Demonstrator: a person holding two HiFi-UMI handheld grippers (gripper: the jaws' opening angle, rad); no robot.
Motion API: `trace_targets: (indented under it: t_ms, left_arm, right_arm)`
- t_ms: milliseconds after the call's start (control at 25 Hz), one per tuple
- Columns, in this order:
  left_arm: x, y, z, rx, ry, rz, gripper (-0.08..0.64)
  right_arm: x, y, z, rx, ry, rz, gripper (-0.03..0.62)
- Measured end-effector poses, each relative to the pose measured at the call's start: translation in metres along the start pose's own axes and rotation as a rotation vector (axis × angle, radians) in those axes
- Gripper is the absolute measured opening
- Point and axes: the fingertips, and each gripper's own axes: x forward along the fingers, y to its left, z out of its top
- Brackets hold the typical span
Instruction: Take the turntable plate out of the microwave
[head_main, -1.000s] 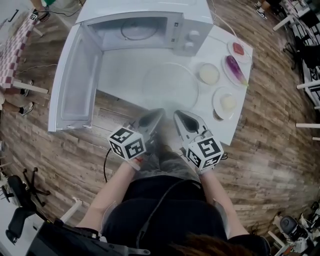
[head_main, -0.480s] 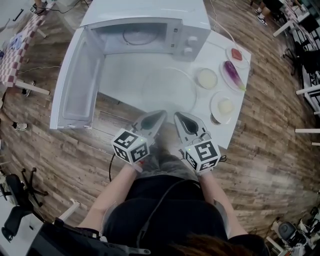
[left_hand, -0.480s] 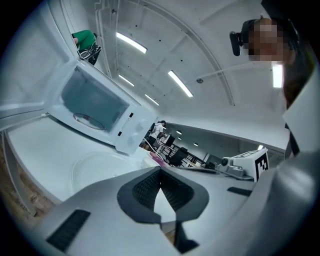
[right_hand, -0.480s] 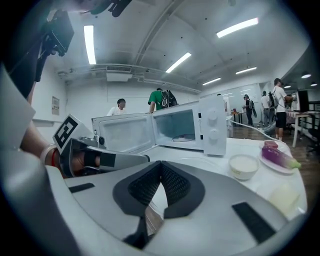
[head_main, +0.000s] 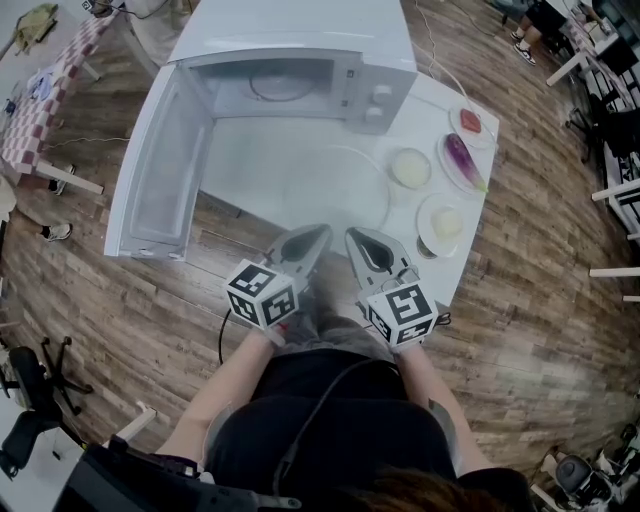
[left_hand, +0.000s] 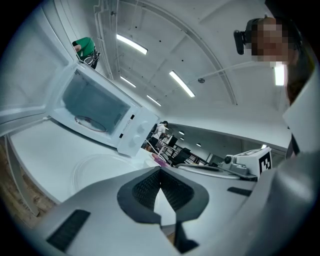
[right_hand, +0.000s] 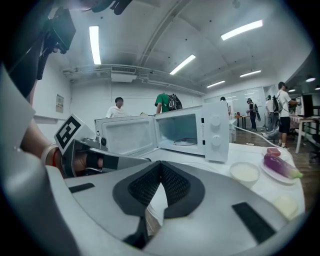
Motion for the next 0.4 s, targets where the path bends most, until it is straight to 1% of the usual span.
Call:
trace_targets:
  t_ms: [200,400]
  left_arm:
    - [0.0008,-0.0025,0.001,0.014,0.011,0.0,0.011]
    - [0.0014,-0.0039,0.0002,0.011,0.031,0.007,0.011]
  right_arm:
    - [0.0008,0.004,0.0043,-0.055,0.004,0.023,0.02]
    - [-0.0022,0.0016,0.0029,-0.058,0.018,0.027,0.02]
